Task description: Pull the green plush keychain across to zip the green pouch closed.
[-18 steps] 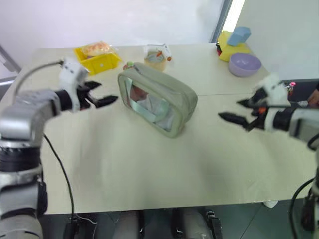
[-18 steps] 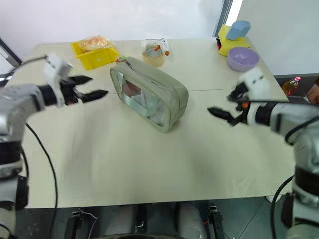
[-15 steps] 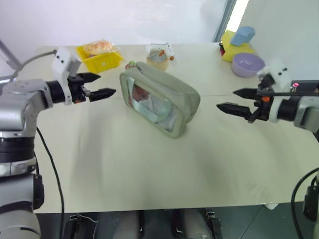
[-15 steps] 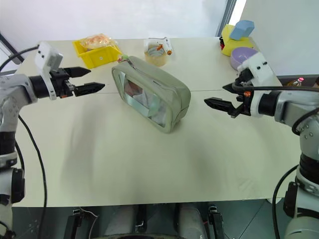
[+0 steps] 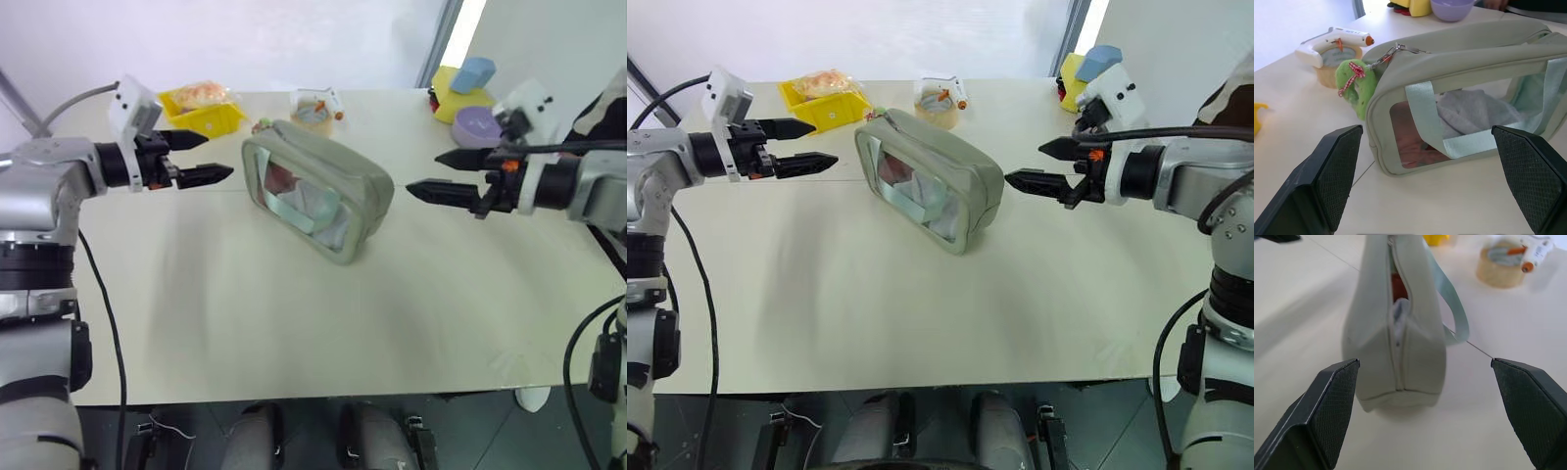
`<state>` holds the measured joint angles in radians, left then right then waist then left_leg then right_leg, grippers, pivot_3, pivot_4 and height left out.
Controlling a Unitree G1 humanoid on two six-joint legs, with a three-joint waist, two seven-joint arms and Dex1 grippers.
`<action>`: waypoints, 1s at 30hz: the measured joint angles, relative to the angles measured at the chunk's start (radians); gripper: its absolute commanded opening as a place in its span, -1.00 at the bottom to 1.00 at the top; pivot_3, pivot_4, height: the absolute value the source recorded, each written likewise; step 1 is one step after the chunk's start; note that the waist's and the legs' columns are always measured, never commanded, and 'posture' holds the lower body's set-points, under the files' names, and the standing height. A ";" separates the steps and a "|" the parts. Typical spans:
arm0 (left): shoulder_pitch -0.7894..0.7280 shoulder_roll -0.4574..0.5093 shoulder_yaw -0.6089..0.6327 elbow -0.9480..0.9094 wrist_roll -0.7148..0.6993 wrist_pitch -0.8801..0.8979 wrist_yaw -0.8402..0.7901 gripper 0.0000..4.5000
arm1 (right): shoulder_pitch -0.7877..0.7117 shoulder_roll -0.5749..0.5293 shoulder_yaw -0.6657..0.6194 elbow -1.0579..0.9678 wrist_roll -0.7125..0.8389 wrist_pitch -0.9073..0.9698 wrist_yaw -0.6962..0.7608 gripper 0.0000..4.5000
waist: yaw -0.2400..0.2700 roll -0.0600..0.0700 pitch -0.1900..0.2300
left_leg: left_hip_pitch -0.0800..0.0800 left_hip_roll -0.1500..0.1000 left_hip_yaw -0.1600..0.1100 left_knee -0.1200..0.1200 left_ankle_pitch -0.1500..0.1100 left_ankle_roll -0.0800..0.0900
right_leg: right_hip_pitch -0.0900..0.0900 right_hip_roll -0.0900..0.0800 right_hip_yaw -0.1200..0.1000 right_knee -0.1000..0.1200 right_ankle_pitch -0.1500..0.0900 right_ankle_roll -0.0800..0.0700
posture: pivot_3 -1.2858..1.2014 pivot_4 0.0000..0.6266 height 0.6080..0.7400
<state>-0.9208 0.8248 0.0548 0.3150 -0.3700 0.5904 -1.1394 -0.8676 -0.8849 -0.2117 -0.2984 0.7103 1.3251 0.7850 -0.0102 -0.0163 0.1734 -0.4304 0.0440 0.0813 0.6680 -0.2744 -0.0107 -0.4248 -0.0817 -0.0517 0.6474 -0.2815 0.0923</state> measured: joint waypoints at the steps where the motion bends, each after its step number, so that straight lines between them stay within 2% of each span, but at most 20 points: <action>1: -0.007 0.000 -0.001 0.008 0.001 -0.007 -0.002 0.99 | -0.016 0.000 0.000 0.004 0.014 0.001 0.007 0.99 | 0.000 0.000 0.000 | 0.000 0.000 0.000 0.000 0.000 0.000 | 0.000 0.000 0.000 0.000 0.000 0.000 | 0.03 -0.52 0.98; 7: -0.031 0.005 -0.001 0.034 0.018 -0.039 -0.009 0.99 | -0.059 0.003 0.059 0.043 0.005 -0.063 0.017 0.99 | 0.000 0.000 0.000 | 0.000 0.000 0.001 0.000 0.000 0.000 | 0.000 0.000 0.001 0.000 0.000 0.000 | 0.03 -0.52 0.98; 10: -0.027 0.016 0.002 0.036 0.020 -0.039 -0.009 0.99 | -0.131 0.083 0.122 0.081 -0.028 -0.095 -0.027 0.99 | -0.008 0.000 0.000 | 0.001 0.000 0.002 0.000 0.000 -0.001 | -0.002 0.000 0.003 0.003 0.000 0.000 | 0.03 -0.52 0.98; 16: -0.001 0.007 0.011 -0.003 0.009 -0.038 0.016 0.99 | -0.275 0.295 0.326 0.178 -0.129 -0.136 -0.117 0.99 | -0.006 0.000 0.000 | 0.001 0.002 0.003 -0.001 0.003 -0.005 | -0.003 0.001 0.003 0.004 0.000 0.000 | 0.03 -0.52 0.98; 21: 0.052 -0.008 0.022 -0.100 -0.011 -0.014 0.063 0.99 | -0.286 0.356 0.466 0.277 -0.202 -0.150 -0.116 0.99 | 0.001 0.000 0.000 | -0.004 0.002 0.003 0.003 0.002 -0.004 | -0.003 -0.001 0.003 0.003 0.000 0.000 | 0.03 -0.52 0.98; 25: 0.108 -0.012 0.050 -0.222 -0.043 0.027 0.101 0.99 | -0.268 0.359 0.521 0.302 -0.235 -0.167 -0.078 0.99 | -0.003 0.000 0.000 | -0.007 0.003 0.001 0.008 0.002 -0.003 | -0.004 0.000 0.003 0.004 0.000 0.001 | 0.03 -0.52 0.98; 27: 0.136 -0.012 0.064 -0.266 -0.058 0.051 0.123 1.00 | -0.251 0.357 0.541 0.295 -0.243 -0.195 -0.046 0.76 | -0.004 0.000 0.000 | -0.007 0.003 0.000 0.010 0.002 -0.003 | -0.004 0.001 0.002 0.006 0.000 0.001 | 0.03 -0.52 0.98; 30: 0.148 -0.009 0.083 -0.293 -0.071 0.068 0.147 1.00 | -0.247 0.352 0.559 0.296 -0.274 -0.280 0.013 0.18 | -0.004 0.000 0.000 | -0.007 0.002 0.000 0.011 0.001 -0.003 | -0.004 0.001 0.002 0.006 0.000 0.001 | 0.03 -0.52 0.98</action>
<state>-0.7728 0.8155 0.1373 0.0222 -0.4413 0.6580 -0.9926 -1.1141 -0.5331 0.3468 -0.0024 0.4361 1.0449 0.7984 -0.0139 -0.0163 0.1732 -0.4369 0.0461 0.0813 0.6793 -0.2729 -0.0133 -0.4283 -0.0807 -0.0494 0.6534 -0.2810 0.0931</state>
